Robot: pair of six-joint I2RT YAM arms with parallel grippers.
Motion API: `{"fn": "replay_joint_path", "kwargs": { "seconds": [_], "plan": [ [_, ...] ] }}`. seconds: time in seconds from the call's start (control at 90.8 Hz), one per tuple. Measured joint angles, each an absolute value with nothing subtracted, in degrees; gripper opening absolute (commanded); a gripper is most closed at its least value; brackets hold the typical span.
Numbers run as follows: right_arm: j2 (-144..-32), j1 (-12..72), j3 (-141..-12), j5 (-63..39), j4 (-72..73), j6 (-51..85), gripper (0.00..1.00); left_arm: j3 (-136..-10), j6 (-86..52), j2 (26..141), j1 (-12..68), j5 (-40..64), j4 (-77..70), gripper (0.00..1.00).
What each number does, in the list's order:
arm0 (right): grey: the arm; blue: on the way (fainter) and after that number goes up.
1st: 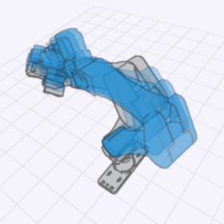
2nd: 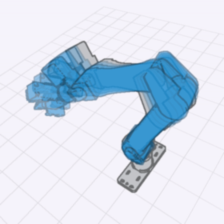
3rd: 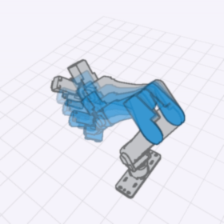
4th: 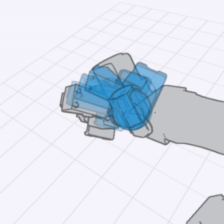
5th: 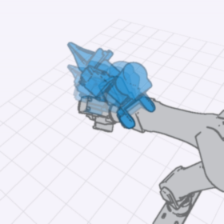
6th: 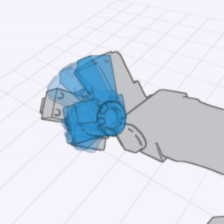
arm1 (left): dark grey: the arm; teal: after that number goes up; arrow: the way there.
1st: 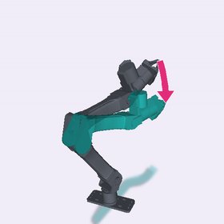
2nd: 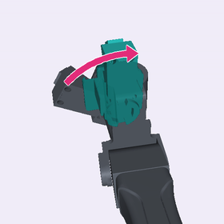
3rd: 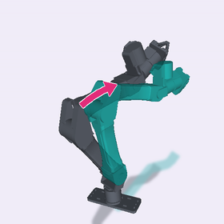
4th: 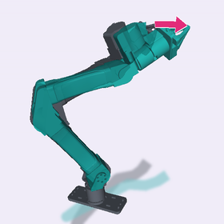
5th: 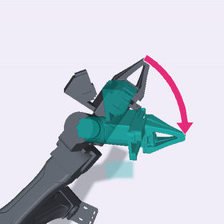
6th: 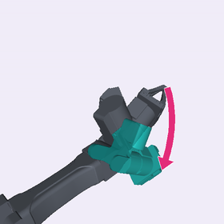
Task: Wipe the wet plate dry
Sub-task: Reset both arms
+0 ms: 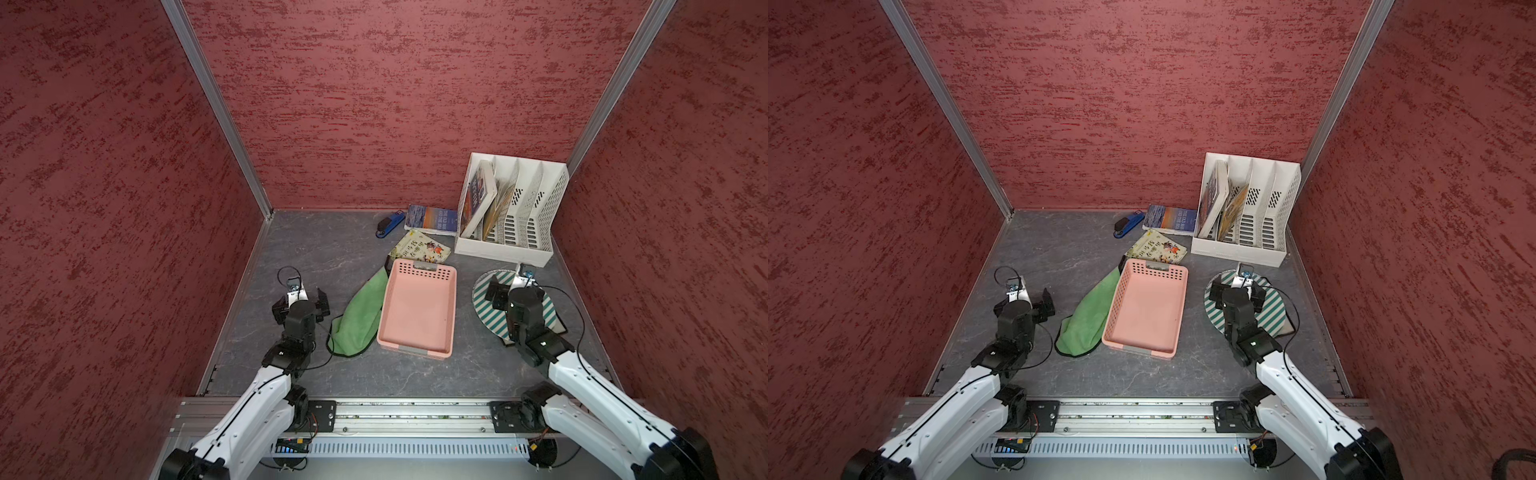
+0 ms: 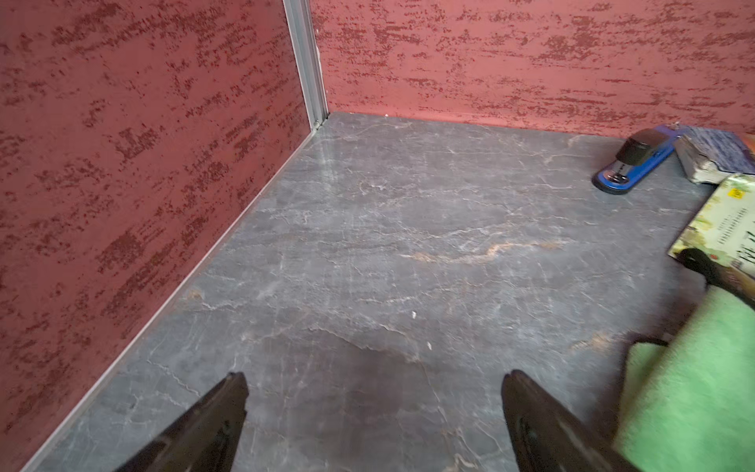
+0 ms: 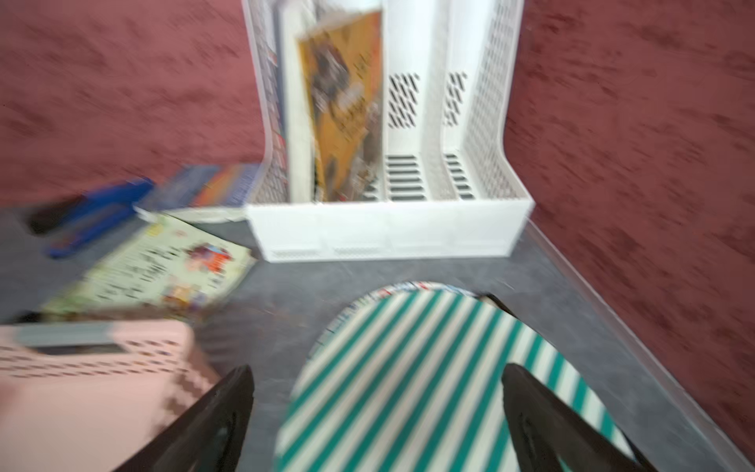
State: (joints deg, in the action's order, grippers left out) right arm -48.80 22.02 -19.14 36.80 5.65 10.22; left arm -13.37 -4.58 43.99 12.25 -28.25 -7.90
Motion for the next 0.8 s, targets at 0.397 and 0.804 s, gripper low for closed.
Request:
{"fn": "replay_joint_path", "kwargs": {
  "seconds": [0.397, 0.804],
  "plan": [
    [-86.48, 7.44, -13.67, 22.48, 52.71, -0.34, 0.99, -18.39, -2.09, 75.55, -2.55, -5.43, -35.11, 1.0],
    [-88.79, 2.9, -20.53, 12.73, 54.76, 0.6, 0.99, -20.75, -1.52, 87.33, -3.55, 2.94, -48.31, 1.0]
  ]
}}
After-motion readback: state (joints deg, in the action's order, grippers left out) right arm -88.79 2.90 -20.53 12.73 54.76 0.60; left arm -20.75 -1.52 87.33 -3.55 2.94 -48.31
